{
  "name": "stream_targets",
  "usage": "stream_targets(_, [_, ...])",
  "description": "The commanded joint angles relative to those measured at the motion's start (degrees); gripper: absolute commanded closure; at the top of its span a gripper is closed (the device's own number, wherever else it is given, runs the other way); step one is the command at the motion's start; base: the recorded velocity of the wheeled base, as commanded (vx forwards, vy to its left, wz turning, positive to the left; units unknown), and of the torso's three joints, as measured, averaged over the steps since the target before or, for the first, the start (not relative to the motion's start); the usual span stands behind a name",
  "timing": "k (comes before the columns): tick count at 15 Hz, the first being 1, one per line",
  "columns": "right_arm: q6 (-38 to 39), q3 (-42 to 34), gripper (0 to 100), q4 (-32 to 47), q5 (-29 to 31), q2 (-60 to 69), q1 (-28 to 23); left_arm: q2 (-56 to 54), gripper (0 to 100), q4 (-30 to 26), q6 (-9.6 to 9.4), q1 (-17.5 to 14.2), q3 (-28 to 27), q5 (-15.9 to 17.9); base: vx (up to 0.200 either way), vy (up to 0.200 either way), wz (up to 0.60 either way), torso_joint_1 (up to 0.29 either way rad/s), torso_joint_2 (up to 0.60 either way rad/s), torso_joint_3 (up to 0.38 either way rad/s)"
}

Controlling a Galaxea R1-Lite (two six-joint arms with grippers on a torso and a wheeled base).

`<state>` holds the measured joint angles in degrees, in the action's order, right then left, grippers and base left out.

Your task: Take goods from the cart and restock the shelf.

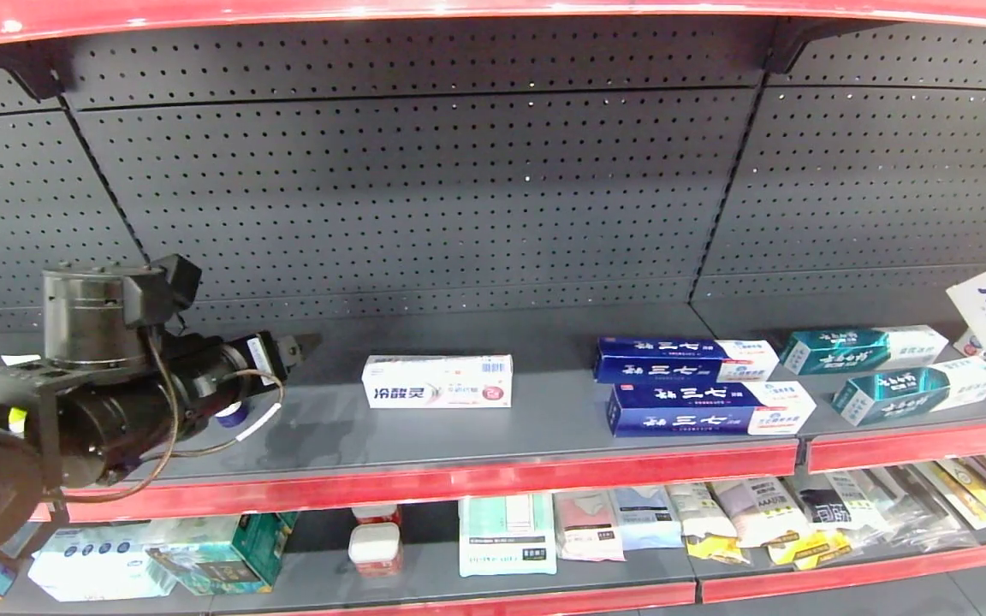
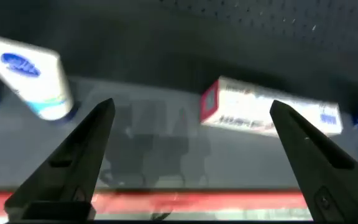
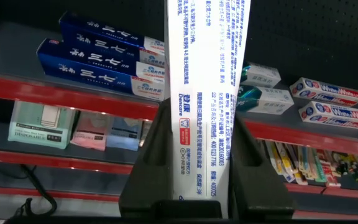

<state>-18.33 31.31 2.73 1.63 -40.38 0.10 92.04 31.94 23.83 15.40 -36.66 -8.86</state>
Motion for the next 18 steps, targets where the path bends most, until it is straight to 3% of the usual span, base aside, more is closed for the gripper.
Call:
stream_targets(1, [-0.47,-0.37,100,-0.01,-0.05,1.00,0.08,6.13,0,0.05,2.27,0.51,-3.77,-0.10,0.000,0.000,0.00,0.000,0.00,0.000])
stream_targets(3, [-1.09,-0.54,100,-0.01,-0.14,1.18,0.08,11.85,0,-0.04,5.08,0.42,-9.05,-0.98,0.000,0.000,0.00,0.000,0.00,0.000])
stream_targets(7, [-2.14,-1.07,100,0.08,-0.40,2.32,0.25,16.59,0,0.32,5.52,0.95,-11.59,-0.37,0.000,0.000,0.00,0.000,0.00,0.000])
stream_targets(14, [-2.58,-4.15,100,0.08,-0.49,5.39,0.25,18.18,0,-4.17,4.64,3.76,-16.87,4.38,0.000,0.000,0.00,0.000,0.00,0.000])
stream_targets(18, [-2.58,-4.59,100,0.08,-0.49,5.48,0.25,19.76,0,-7.68,2.10,3.94,-21.09,5.87,0.000,0.000,0.00,0.000,0.00,0.000])
